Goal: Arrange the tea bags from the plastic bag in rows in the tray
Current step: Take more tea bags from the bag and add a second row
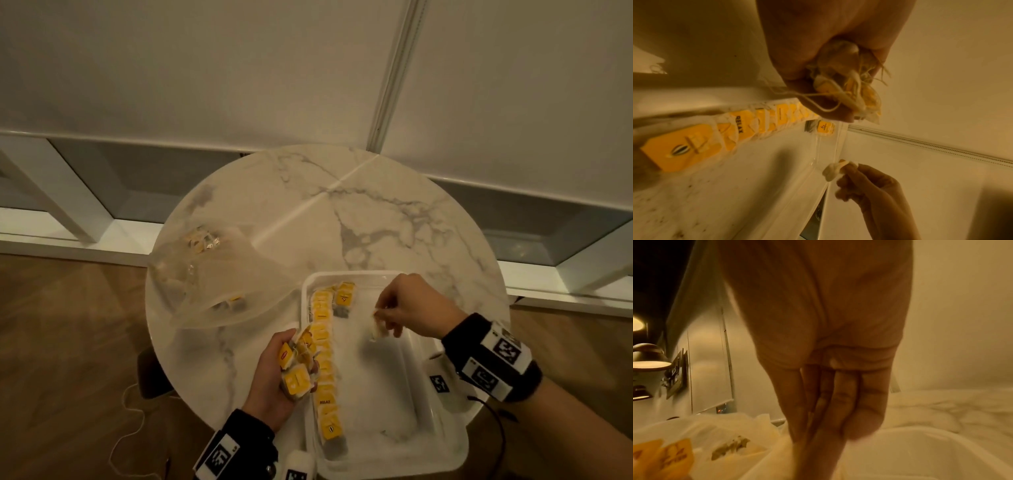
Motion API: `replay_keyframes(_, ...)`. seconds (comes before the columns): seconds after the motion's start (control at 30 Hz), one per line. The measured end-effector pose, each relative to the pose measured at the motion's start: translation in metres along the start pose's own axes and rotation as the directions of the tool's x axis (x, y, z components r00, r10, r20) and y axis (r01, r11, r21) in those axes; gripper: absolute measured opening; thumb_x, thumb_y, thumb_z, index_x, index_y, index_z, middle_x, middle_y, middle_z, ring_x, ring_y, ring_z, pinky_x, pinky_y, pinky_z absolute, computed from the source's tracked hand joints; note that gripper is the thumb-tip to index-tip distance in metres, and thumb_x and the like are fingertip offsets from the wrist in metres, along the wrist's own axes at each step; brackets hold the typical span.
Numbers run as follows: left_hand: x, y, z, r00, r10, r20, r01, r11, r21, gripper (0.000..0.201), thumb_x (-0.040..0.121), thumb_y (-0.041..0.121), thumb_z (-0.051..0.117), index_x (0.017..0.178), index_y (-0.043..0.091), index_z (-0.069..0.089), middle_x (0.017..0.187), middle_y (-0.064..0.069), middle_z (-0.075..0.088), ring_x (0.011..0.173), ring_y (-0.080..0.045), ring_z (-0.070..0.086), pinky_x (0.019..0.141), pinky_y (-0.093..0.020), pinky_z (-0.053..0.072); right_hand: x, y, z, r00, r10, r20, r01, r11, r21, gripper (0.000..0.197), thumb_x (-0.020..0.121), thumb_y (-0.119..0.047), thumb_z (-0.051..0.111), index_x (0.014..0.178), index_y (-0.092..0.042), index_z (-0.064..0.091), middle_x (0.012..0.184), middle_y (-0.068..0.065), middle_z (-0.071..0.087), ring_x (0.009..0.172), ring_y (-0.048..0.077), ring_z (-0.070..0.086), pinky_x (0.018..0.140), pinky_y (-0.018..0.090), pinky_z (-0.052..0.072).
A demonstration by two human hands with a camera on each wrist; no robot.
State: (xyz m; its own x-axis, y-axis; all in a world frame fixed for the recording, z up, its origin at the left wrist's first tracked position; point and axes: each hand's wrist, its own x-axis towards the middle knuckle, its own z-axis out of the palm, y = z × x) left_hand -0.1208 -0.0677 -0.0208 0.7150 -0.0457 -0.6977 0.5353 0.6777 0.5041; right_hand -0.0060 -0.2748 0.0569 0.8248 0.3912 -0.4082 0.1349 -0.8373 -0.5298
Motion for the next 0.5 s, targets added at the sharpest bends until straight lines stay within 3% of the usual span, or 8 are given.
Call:
replay_keyframes(0.07,-0.001,0.002,0.001,1.000,-0.005,0.007,0.005,1.000,-0.005,0.030,0.090,0.036,0.052,0.076,0.011,0.063,0.065,-0.007,0.055,0.049,-0.018,0.055,0.047,-0.025,0.042,0.001,0.000,-0.004,0.997,0.002,-0.080,-0.003,1.000,-0.008,0.014,0.089,-0.021,0.069,0.078,-0.014,0.073,0.055,-0.002,0.067,0.042,0.007,0.060,0.053,0.021,0.053)
replay_keyframes(0.17,0.000,0.002,0.000,1.000,-0.015,0.003,0.015,1.000,-0.003,0.031,0.090,0.036,0.052,0.076,0.011,0.063,0.065,-0.007,0.055,0.049,-0.017,0.056,0.046,-0.025,0.042,0.006,0.002,-0.010,0.968,-0.002,-0.252,-0.008,0.999,-0.042,0.018,0.087,-0.035,0.072,0.081,-0.019,0.075,0.056,-0.009,0.056,0.046,0.004,0.049,0.047,0.013,0.035)
replay_keyframes(0.23,0.000,0.001,-0.001,1.000,-0.027,0.005,0.027,1.000,0.000,0.030,0.090,0.037,0.053,0.077,0.011,0.063,0.066,-0.007,0.055,0.050,-0.017,0.056,0.048,-0.025,0.042,0.006,0.002,-0.002,0.975,-0.013,-0.222,-0.018,0.990,-0.136,0.020,0.087,-0.041,0.071,0.084,-0.022,0.076,0.059,-0.013,0.053,0.052,0.003,0.048,0.050,0.014,0.030)
replay_keyframes(0.37,-0.002,0.002,0.001,1.000,-0.017,0.006,0.017,1.000,0.006,0.030,0.091,0.035,0.052,0.078,0.010,0.061,0.063,-0.008,0.053,0.049,-0.018,0.055,0.046,-0.024,0.043,0.000,0.001,0.018,0.996,-0.045,-0.080,0.031,0.986,-0.163,0.016,0.088,-0.031,0.070,0.093,-0.019,0.078,0.068,-0.017,0.054,0.062,0.000,0.051,0.056,0.010,0.033)
replay_keyframes(0.5,-0.004,0.004,0.003,1.000,-0.019,0.006,0.019,1.000,0.008,0.033,0.091,0.034,0.050,0.075,0.008,0.061,0.060,-0.008,0.054,0.047,-0.018,0.055,0.044,-0.023,0.044,0.006,0.003,0.016,0.991,-0.031,-0.129,0.005,0.981,-0.195,0.015,0.090,-0.023,0.065,0.084,-0.014,0.076,0.066,-0.014,0.056,0.059,0.000,0.048,0.059,0.014,0.033)
